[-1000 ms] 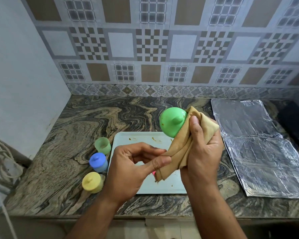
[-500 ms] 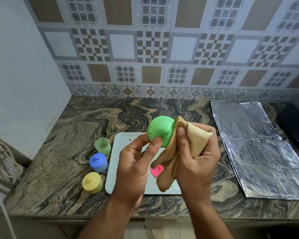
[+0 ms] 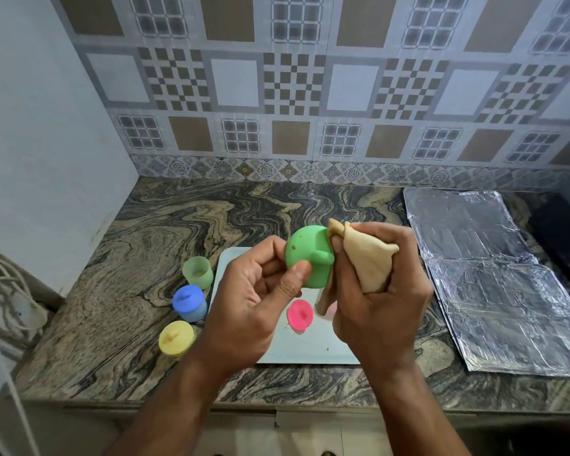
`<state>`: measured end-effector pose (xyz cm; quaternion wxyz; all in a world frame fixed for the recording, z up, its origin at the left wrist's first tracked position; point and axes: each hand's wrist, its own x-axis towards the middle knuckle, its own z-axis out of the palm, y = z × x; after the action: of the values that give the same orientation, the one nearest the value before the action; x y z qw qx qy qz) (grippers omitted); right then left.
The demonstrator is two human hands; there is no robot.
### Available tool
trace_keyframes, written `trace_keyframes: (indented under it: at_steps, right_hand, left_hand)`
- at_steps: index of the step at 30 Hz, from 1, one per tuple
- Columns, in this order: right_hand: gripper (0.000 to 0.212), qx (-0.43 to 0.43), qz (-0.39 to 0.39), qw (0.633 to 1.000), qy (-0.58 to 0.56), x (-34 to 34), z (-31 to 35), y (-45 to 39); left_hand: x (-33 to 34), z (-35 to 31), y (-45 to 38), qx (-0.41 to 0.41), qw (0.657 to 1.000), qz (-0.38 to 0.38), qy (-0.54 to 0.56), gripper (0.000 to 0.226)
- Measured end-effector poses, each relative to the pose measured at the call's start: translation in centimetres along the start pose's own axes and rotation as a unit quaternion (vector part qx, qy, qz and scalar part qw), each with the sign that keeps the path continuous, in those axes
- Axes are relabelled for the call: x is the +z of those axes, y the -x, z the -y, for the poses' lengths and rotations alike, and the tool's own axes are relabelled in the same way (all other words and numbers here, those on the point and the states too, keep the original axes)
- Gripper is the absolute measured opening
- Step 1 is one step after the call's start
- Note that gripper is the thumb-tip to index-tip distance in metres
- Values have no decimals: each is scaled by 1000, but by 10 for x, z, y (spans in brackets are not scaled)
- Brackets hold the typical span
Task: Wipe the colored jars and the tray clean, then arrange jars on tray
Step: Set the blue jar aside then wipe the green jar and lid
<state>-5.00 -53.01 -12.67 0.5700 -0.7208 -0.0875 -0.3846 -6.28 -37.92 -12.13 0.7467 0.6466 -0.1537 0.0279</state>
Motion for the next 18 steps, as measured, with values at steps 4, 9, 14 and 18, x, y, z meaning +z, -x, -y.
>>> trace_keyframes:
  at_steps: [4, 9, 14, 18]
  right_hand:
    - [22, 20, 32, 999, 11, -1, 1, -13]
    - [15, 117, 26, 987, -109, -5, -7, -28]
    - [13, 120, 82, 978, -150, -8, -3, -22]
    - [19, 132, 93, 975, -150, 2, -1, -11]
  left_hand:
    - [-14, -4, -4, -23, 997, 70, -19, 8]
    - [-22, 0, -7, -52, 997, 43, 33, 8]
    - [-23, 5, -9, -100, 989, 10, 108, 7]
    - [-17, 6, -14, -123, 979, 5, 164, 8]
